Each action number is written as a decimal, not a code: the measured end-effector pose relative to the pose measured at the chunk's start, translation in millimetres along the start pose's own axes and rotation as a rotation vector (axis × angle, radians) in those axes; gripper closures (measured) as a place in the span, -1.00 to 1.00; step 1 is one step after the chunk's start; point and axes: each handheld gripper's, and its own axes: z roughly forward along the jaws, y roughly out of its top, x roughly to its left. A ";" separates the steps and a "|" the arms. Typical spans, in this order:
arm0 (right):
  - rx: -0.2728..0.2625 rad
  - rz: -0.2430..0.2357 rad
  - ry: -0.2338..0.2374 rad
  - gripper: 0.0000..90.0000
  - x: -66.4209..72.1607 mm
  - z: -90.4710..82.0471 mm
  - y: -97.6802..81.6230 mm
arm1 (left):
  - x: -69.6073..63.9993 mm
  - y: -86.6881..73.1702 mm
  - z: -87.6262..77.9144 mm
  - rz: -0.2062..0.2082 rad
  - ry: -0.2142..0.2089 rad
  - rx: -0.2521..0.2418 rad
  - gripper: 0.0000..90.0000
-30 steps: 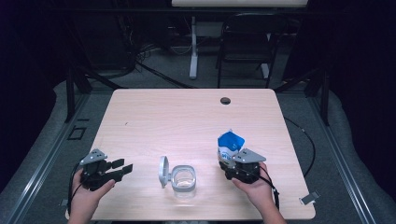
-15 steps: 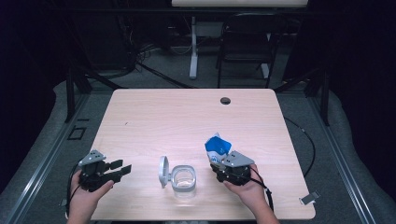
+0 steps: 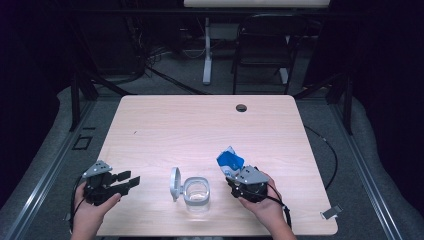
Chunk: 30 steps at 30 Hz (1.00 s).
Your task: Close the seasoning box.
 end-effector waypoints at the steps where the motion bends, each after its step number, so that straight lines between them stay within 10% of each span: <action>1: 0.002 -0.005 -0.003 -0.07 1.2 -0.3 0.4 | -0.2 0.0 0.1 0.002 0.001 0.001 0.16; 30: 0.053 -0.268 -0.074 -0.07 28.8 7.4 1.2 | -1.0 0.0 1.3 0.006 -0.003 0.008 0.16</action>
